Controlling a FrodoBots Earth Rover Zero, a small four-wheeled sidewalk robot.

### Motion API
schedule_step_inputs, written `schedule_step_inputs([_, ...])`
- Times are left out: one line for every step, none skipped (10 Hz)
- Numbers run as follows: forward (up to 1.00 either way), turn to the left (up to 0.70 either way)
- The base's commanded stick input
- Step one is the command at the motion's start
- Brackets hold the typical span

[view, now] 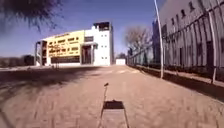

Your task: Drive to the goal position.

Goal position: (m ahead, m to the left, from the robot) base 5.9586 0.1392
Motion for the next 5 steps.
schedule_step_inputs([1.00,0.00])
schedule_step_inputs([1.00,0.00])
schedule_step_inputs([1.00,0.00])
schedule_step_inputs([1.00,0.00])
schedule_step_inputs([1.00,0.00])
